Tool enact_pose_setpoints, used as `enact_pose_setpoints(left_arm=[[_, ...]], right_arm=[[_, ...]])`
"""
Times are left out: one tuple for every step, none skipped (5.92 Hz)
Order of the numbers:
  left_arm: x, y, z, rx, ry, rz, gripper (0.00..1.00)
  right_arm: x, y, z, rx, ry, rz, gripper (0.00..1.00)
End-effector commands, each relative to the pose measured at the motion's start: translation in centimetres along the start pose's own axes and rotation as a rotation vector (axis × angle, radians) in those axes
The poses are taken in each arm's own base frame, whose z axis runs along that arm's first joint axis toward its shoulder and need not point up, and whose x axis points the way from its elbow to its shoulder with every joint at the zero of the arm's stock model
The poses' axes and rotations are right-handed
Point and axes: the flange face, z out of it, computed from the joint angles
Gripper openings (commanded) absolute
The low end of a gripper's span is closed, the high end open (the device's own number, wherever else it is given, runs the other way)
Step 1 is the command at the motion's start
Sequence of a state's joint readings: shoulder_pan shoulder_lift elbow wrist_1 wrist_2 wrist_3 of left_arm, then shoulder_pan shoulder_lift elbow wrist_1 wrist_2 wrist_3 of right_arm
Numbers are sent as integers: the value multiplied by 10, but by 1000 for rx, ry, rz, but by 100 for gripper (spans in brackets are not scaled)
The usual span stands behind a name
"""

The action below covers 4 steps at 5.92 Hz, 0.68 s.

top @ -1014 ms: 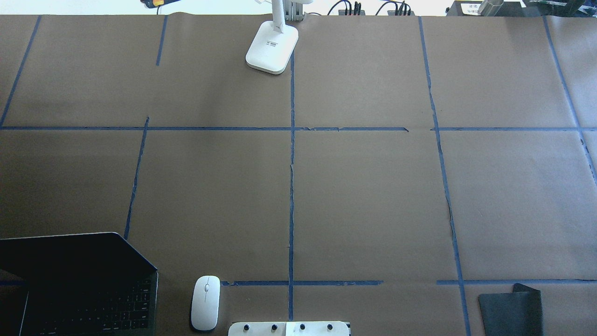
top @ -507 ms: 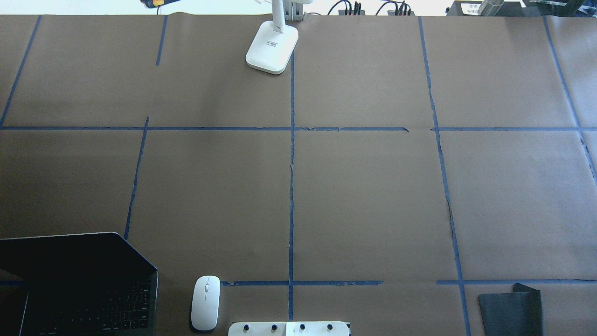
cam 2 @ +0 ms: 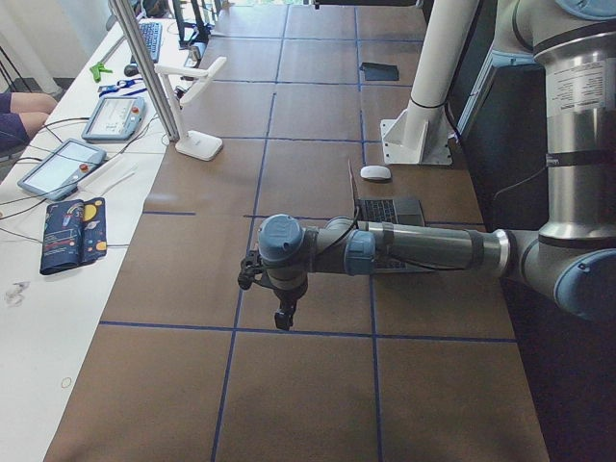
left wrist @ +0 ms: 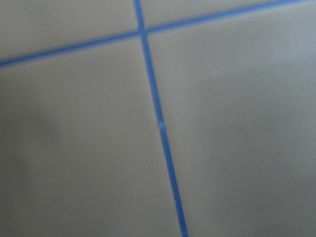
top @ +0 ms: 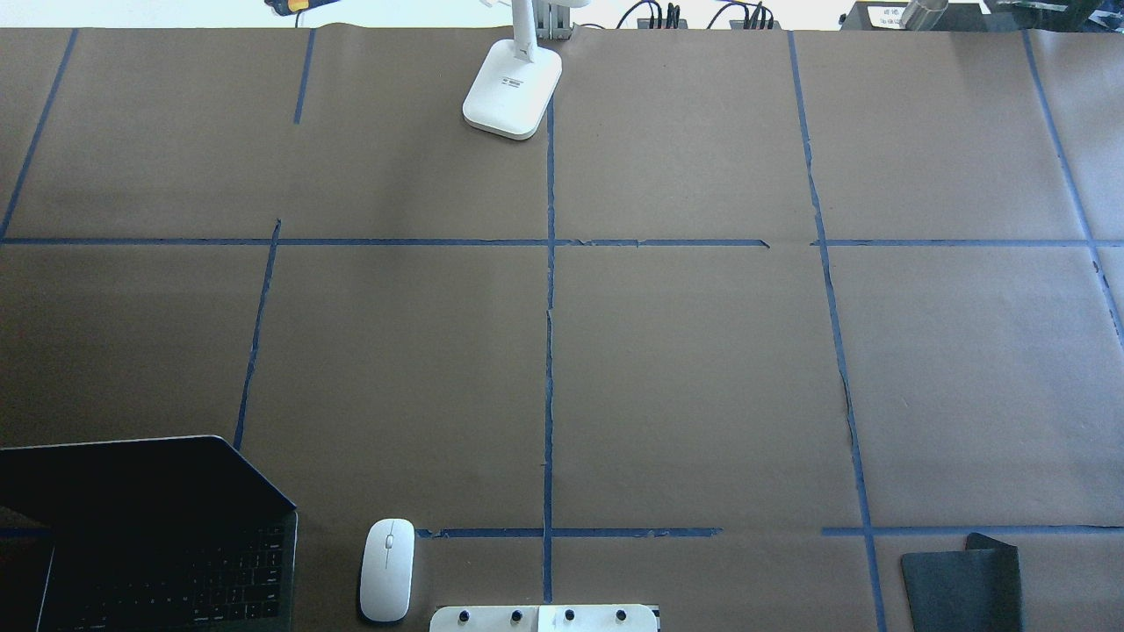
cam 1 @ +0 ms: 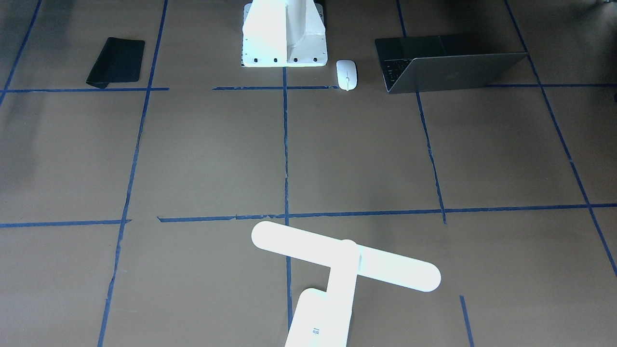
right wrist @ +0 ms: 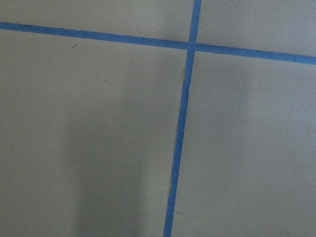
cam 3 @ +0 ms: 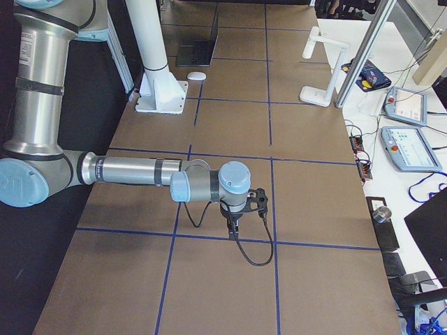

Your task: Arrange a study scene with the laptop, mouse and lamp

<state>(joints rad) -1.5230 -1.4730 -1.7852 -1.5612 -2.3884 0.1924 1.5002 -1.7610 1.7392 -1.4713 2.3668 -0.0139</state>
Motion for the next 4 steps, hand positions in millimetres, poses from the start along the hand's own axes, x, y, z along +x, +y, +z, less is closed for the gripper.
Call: enact_pose_setpoints(left_arm=[[28,-12,-13,131,45,163,100],[71,-12,1,167,279,262,100],[123,-36,1,165,344,319,100],[170,-42,-7,168,367,414,100]], right_arm=[[-2,0,-1,3,-3,-2,100],[-2,0,-1,3,-3,-2,100],[-1,0,-1,2,-3,-1,100],[0,0,0,0,-3,0,100]])
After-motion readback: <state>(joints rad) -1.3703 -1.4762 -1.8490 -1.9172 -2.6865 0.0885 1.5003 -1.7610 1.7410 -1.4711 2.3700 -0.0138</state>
